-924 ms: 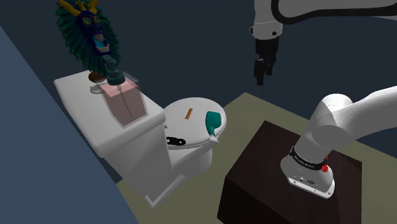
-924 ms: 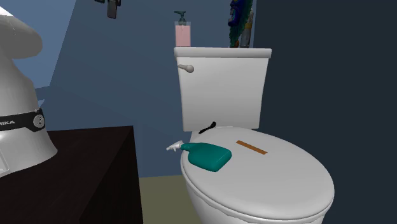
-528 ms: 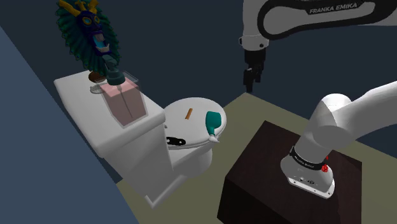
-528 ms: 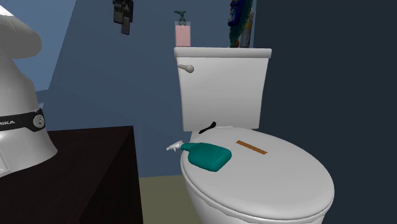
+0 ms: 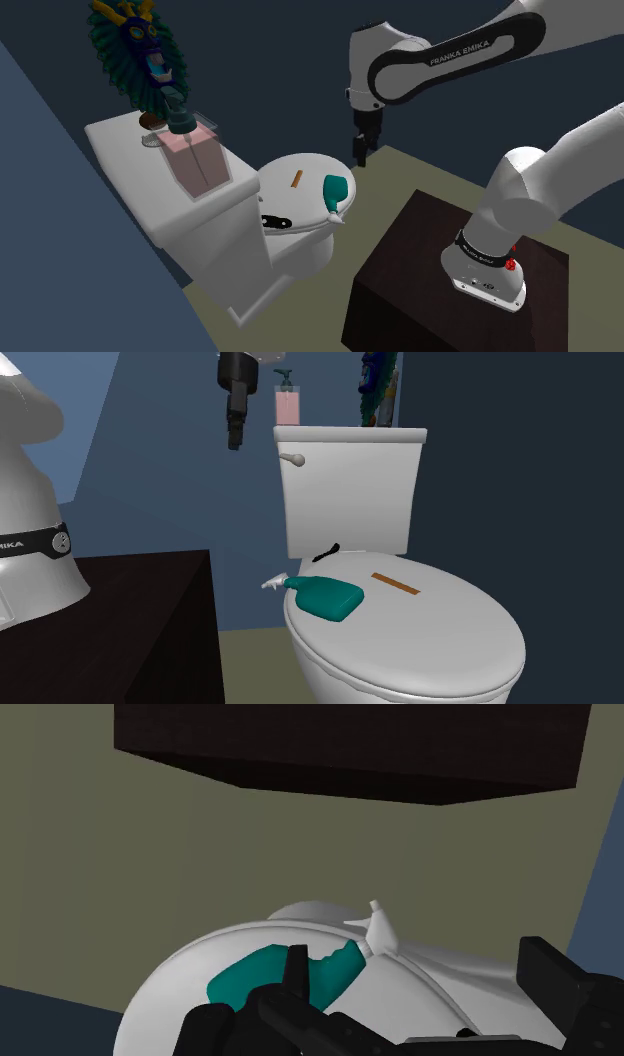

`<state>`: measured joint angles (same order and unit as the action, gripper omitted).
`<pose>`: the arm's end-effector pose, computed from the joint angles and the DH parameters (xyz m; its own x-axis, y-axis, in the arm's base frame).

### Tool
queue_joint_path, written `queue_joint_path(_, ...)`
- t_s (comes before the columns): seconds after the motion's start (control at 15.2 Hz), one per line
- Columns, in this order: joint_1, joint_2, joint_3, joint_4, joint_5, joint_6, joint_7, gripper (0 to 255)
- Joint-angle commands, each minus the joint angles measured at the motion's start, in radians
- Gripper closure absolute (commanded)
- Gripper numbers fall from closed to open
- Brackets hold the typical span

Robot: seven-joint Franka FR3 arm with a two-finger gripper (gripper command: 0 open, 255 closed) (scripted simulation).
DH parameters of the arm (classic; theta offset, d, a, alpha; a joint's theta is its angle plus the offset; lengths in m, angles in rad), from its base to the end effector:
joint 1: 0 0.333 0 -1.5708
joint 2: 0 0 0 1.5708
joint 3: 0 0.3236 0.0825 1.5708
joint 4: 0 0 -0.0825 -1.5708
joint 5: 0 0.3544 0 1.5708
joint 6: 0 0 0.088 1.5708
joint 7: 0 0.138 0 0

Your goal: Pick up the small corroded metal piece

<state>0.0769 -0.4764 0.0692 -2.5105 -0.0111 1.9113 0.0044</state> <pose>0.3458 0.0500 0.4257 0.9835 0.1324 -0.1233 0.1385 -0.9895 0.0422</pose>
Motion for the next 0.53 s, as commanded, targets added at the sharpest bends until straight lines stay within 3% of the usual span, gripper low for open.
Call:
queue_joint_path(0.0, 0.008, 0.057, 0.007, 0.002, 0.001, 0.07, -0.006, 0)
queue_joint_path(0.46, 0.031, 0.307, 0.039, 0.056, -0.012, 0.305, -0.013, 0)
